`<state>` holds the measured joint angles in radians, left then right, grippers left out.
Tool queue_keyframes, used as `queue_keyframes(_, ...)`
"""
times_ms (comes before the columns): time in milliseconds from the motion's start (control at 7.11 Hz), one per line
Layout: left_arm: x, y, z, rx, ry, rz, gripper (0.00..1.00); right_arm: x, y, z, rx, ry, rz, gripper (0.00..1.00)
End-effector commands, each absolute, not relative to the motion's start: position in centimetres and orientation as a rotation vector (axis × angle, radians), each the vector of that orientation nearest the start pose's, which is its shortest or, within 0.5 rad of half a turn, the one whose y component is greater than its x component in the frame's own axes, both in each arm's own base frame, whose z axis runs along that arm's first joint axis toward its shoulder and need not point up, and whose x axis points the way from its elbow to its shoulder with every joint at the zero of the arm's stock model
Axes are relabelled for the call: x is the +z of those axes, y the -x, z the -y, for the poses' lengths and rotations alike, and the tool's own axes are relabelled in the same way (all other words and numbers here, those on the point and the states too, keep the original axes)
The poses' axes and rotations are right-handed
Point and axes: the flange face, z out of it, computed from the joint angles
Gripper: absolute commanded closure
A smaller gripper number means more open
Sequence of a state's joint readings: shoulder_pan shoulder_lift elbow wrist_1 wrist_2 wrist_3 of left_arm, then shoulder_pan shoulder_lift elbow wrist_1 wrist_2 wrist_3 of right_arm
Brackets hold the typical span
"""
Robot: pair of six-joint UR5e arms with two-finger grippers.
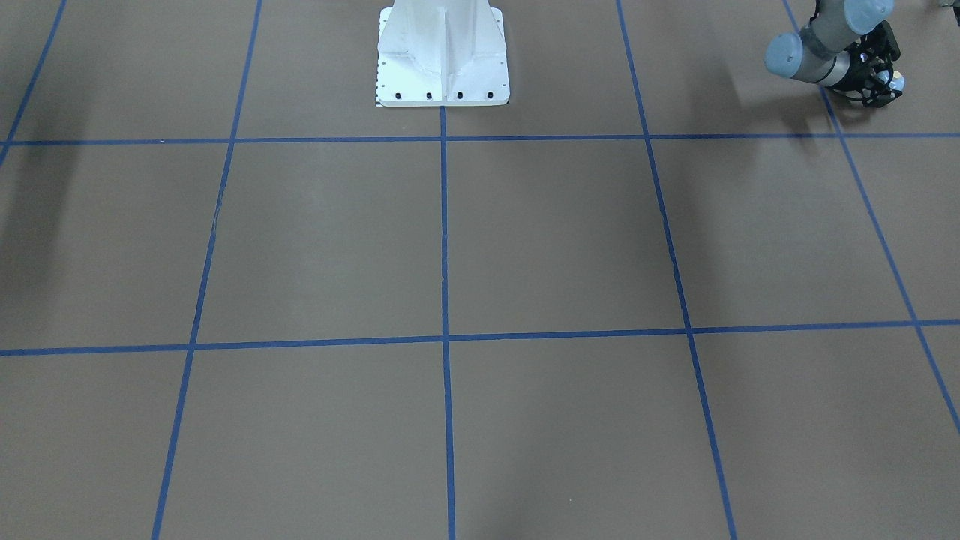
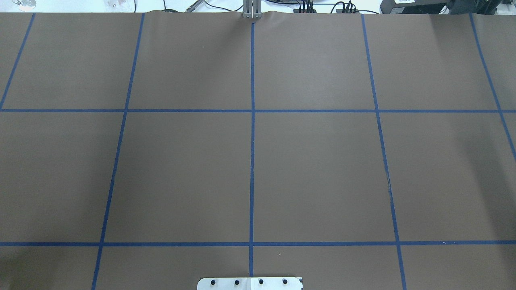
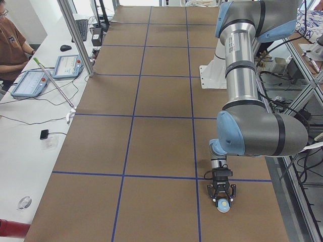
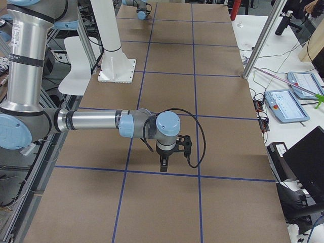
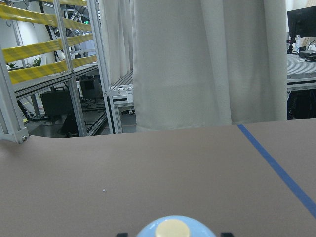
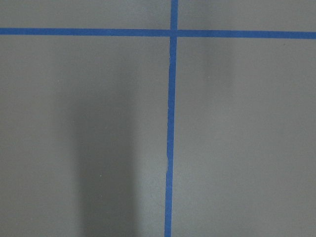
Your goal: Place and press bell with both arms
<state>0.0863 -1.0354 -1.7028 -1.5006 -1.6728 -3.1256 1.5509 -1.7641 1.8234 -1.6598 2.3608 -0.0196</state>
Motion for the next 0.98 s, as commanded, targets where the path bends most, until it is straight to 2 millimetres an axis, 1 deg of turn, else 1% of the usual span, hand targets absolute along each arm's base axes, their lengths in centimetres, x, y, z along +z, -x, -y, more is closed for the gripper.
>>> queue_keyframes(0,79.1,-14.1,11.1,-1.434,-0.31,0.452,1.0,62.9,-5.4,40.9,-0.025,0.028,0.791,0.0)
queue_keyframes(141,75.0,-12.3,11.2,-1.409,-0.275,0.429,1.0,62.9,-5.4,40.9,-0.025,0.028,0.795,0.0)
queue_keyframes(422,66.5,-10.8,11.4,-1.348,-0.186,0.367,1.0,62.6,-5.4,41.2,-0.028,0.021,0.795,0.0)
queue_keyframes(562,62.5,-11.1,11.4,-1.277,-0.14,0.34,1.0,62.4,-5.4,41.3,-0.03,0.017,0.795,0.0)
queue_keyframes(703,60.7,-11.1,11.9,-1.235,-0.119,0.364,1.0,62.1,-5.4,41.3,-0.031,0.012,0.795,0.0)
queue_keyframes(844,59.3,-12.3,12.9,-1.199,-0.068,0.333,1.0,62.1,-5.4,41.3,-0.031,0.012,0.801,0.0)
